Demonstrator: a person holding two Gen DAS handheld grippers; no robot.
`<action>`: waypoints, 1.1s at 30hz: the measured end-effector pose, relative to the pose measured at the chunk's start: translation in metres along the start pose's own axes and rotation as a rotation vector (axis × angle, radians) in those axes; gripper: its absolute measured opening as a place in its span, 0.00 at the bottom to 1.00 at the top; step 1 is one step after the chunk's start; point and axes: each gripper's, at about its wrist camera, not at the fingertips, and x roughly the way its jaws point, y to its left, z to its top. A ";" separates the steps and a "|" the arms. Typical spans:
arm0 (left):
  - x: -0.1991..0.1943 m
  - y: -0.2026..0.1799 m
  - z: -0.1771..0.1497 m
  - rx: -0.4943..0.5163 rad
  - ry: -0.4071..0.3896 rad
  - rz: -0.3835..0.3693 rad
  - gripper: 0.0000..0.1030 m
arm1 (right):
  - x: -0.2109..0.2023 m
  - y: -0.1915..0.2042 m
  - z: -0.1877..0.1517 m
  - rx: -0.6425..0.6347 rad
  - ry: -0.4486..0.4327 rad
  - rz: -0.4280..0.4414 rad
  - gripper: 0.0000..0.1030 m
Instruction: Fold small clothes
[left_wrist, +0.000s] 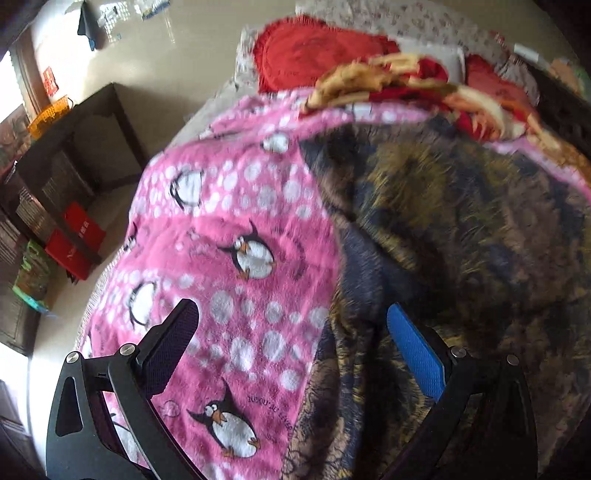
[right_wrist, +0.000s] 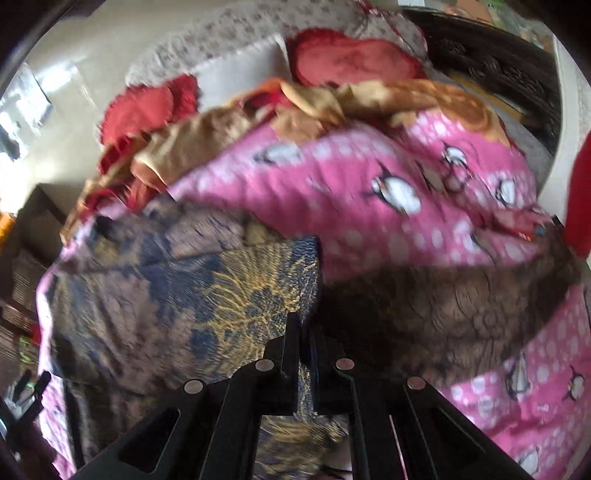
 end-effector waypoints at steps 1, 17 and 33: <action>0.004 0.002 -0.002 -0.003 0.013 -0.004 1.00 | 0.000 0.001 -0.001 -0.009 0.010 -0.039 0.06; 0.026 0.041 -0.033 -0.101 0.060 -0.038 1.00 | 0.019 0.336 0.011 -0.602 -0.050 0.496 0.50; 0.020 0.051 -0.041 -0.075 -0.011 -0.106 1.00 | 0.117 0.437 0.008 -0.637 0.034 0.415 0.04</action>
